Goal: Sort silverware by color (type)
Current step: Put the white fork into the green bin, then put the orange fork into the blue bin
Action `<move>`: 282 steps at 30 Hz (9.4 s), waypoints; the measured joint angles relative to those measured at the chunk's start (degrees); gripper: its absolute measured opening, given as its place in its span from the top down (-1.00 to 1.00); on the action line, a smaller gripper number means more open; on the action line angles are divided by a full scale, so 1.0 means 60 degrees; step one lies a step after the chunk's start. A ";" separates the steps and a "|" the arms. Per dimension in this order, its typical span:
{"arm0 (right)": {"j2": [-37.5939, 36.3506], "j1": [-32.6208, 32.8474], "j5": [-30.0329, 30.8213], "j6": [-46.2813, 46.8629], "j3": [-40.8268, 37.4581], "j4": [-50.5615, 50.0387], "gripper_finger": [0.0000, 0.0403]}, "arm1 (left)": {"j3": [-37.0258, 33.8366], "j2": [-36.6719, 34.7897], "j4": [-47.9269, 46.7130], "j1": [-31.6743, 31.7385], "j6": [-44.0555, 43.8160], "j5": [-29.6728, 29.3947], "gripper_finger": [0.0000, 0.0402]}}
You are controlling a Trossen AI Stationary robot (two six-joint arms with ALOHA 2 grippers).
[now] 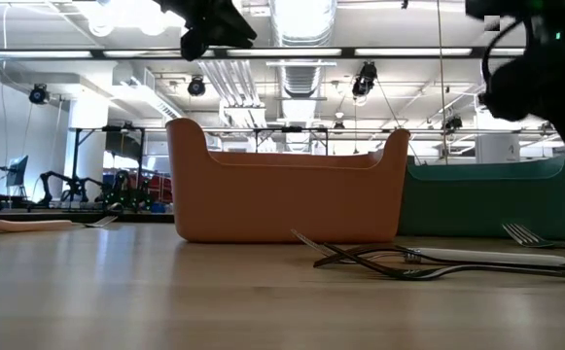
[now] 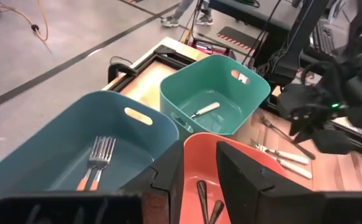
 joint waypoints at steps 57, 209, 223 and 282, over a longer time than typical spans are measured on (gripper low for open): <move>0.1963 0.0006 0.0449 -0.0698 -0.1512 0.2547 0.55 | -0.0093 -0.0078 -0.0006 0.0000 0.0260 -0.0259 0.62; -0.1067 -0.6568 0.1699 -1.0408 0.3591 0.3410 0.38 | -0.0096 0.0286 -0.8582 -0.0281 -0.5397 -0.0281 0.62; -0.1109 -0.6365 0.1680 -1.1626 0.3588 0.3399 0.38 | -0.0115 0.0231 -0.8668 -0.3709 -0.9322 0.1509 0.62; -0.1326 -0.6365 0.1666 -1.2190 0.3569 0.3225 0.38 | -0.3134 0.3195 -0.3982 -1.0258 -1.7208 0.1550 0.39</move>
